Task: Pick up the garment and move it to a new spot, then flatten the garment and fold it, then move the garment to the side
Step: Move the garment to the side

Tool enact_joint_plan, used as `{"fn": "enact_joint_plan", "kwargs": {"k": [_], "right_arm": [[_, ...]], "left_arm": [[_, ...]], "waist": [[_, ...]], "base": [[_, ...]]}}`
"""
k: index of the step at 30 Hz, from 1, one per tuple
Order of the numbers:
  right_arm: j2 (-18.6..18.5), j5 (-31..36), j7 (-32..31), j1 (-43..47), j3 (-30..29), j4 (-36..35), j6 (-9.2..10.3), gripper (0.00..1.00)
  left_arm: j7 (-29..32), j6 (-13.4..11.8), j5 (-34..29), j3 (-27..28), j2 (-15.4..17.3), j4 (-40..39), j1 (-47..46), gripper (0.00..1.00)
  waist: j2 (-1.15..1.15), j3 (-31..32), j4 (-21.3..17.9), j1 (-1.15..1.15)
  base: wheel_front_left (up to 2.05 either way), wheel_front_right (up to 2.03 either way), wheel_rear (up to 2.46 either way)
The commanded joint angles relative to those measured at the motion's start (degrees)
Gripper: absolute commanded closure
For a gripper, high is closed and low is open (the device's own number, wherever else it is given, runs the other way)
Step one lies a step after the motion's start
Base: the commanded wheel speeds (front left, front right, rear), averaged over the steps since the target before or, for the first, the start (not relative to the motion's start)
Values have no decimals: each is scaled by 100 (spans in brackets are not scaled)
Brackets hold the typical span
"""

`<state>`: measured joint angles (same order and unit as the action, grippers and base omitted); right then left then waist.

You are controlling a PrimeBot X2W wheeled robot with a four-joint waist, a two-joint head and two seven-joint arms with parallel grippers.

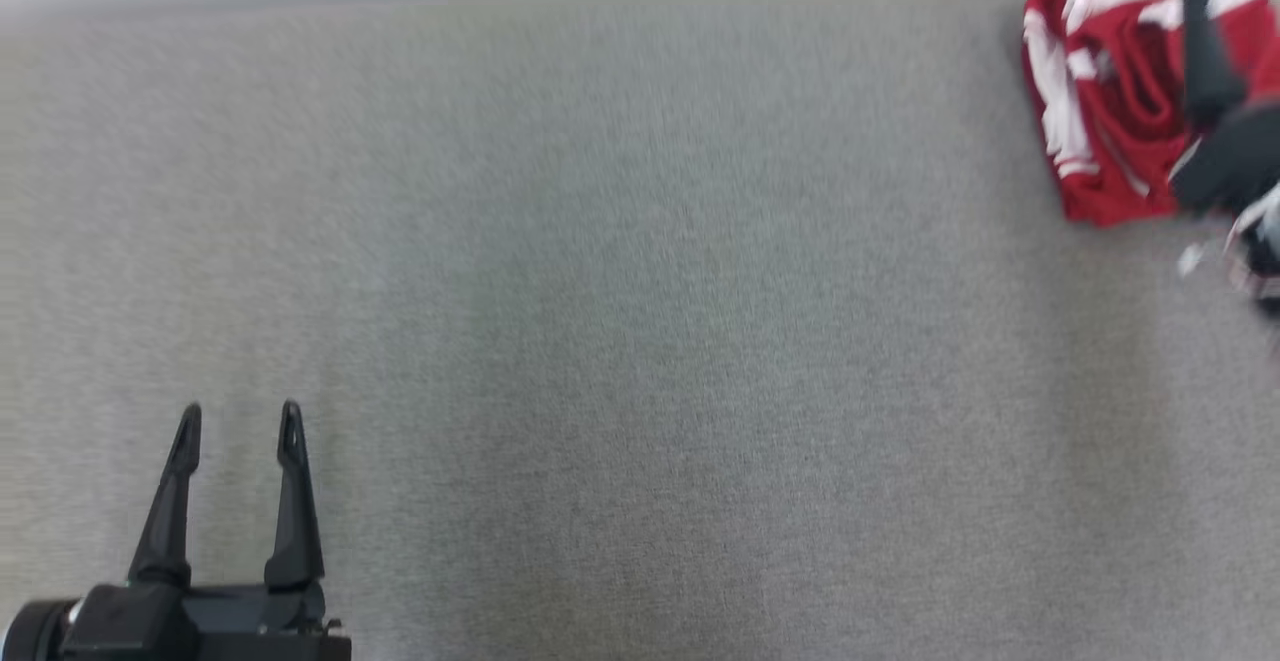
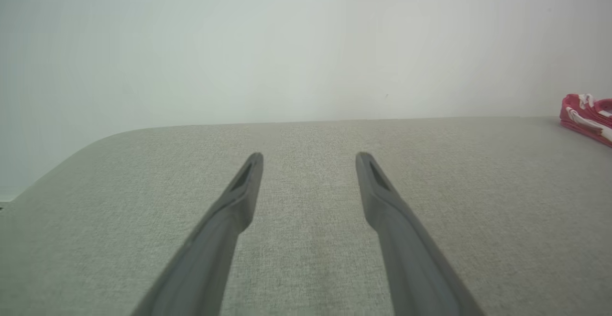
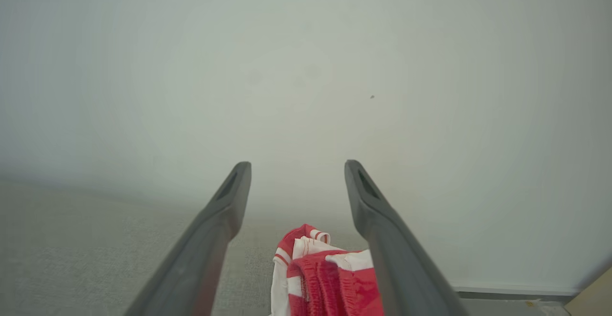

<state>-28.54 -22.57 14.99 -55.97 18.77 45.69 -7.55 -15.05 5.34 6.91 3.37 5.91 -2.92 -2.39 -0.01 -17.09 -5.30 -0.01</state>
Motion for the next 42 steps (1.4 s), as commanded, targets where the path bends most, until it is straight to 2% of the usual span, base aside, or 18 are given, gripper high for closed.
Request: {"fn": "enact_joint_plan", "kwargs": {"k": [1,7,15,33,42], "right_arm": [[102,43,19,349,-146,-165,17,0],[599,319,21,1664,-910,-1045,17,0],[1249,642,21,3041,-1368,-1993,17,0],[2162,808,-1,5168,-1663,-3270,17,0],[2444,929,-65,5869,-1740,-3696,17,0]], "left_arm": [[-15,-21,32,32,-30,41,109,0],[-15,-19,39,108,-105,202,321,0],[-15,-11,9,162,-174,282,529,0],[-15,50,15,189,-252,571,687,0],[-15,30,-25,247,-267,701,848,0]], "waist": [[1,471,158,1],[1,891,257,1],[1,1216,345,1],[1,1583,578,1],[1,1777,559,1]], "base": [[0,0,0],[0,0,0],[0,0,0],[0,0,0],[0,0,0]]}}
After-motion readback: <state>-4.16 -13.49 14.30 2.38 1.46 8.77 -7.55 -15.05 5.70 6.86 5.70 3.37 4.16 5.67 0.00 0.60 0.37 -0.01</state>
